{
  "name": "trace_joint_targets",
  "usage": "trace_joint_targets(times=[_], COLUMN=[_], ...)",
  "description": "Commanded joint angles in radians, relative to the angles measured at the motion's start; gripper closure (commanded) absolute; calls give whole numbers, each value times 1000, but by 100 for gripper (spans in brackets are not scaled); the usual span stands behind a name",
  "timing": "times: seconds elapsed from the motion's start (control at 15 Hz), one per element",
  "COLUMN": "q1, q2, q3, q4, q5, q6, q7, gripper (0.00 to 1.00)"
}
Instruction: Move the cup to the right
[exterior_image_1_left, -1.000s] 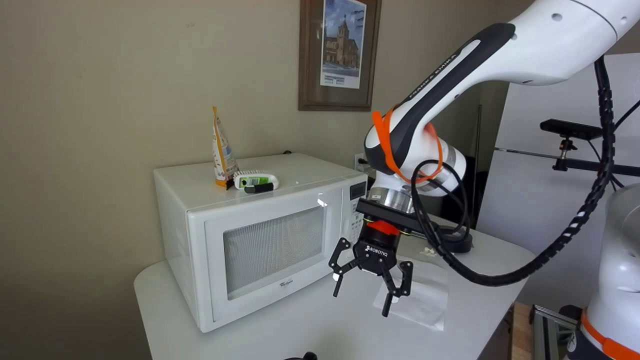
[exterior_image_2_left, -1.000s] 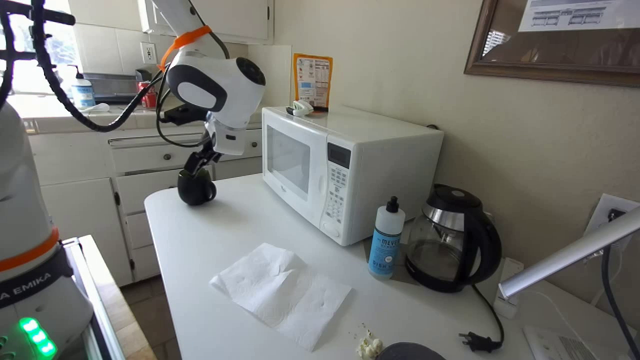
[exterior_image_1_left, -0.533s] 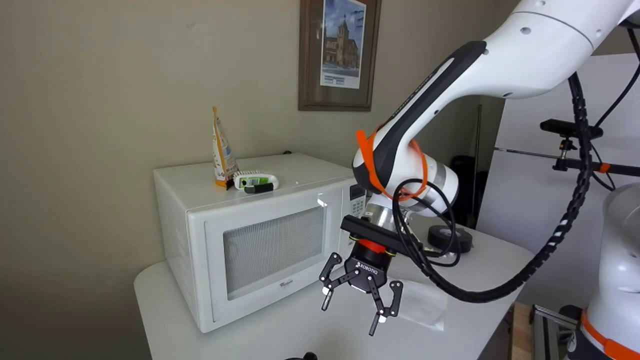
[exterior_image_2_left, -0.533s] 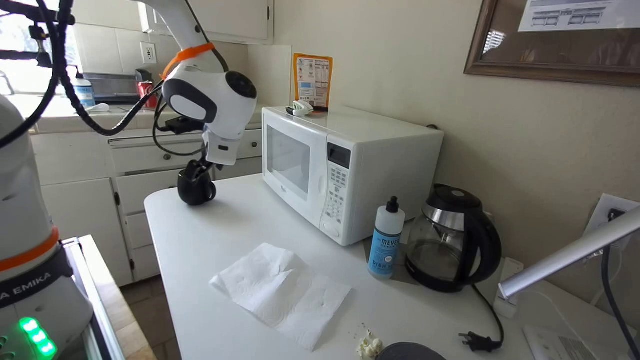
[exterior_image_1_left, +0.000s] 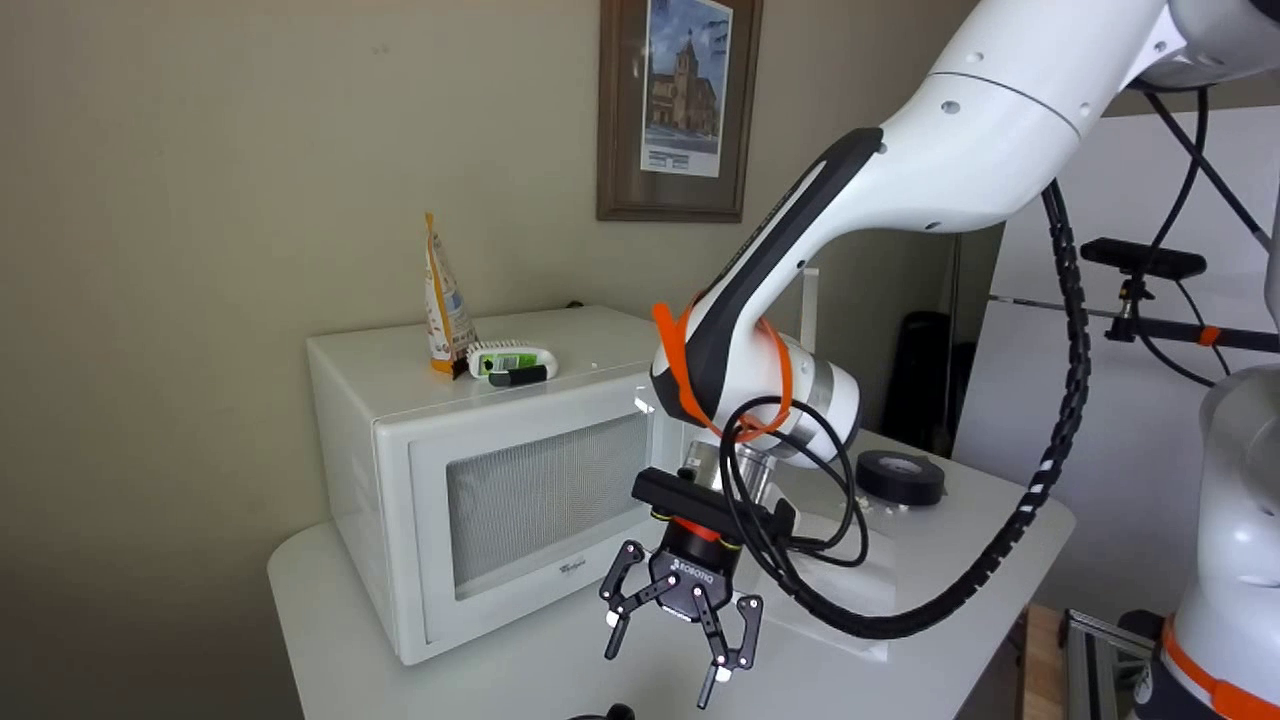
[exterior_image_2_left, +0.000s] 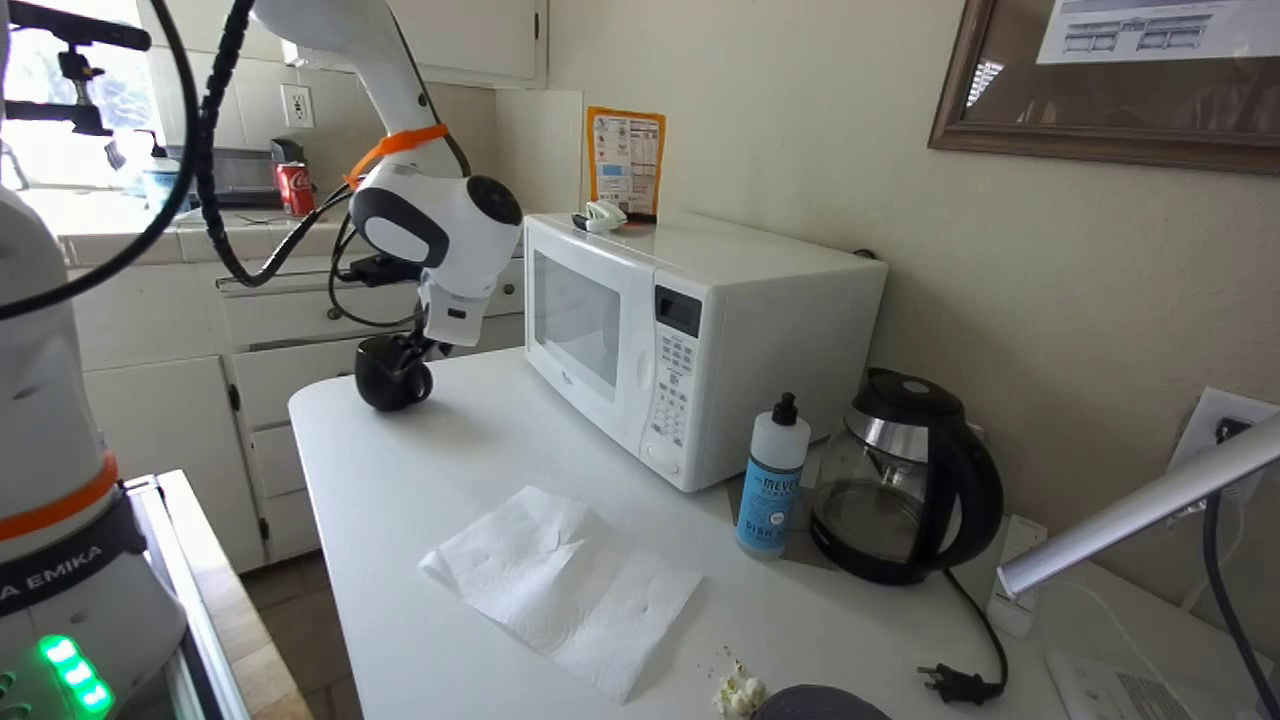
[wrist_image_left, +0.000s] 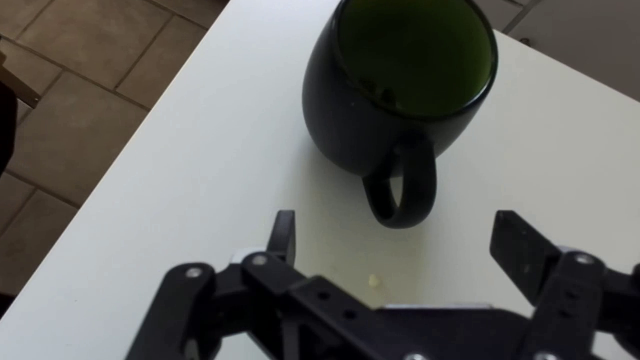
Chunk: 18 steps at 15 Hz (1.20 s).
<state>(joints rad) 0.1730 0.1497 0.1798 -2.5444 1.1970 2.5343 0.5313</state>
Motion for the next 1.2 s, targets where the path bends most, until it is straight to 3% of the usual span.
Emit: trace_joint_targets(times=[0.0,0.4,0.53,0.6,0.73,0.93,1.07,1.13], q1=[23,39,40,41,43,49,54,56], q2=[91,176,192,198,202,192,191,194], q3=[-2,-9,-11,-13,-14,-13,-15,-16], q4=[71,151,163,167,171,168,168,169], q5=[27,6,6,3,1,-8,-20,-24], q6=[34,8,1,-2,-8,-15,-18,-18], q7=[-9,6,3,6,11,26,37,42], gripper=[0,0,14,34,39,63,72,82])
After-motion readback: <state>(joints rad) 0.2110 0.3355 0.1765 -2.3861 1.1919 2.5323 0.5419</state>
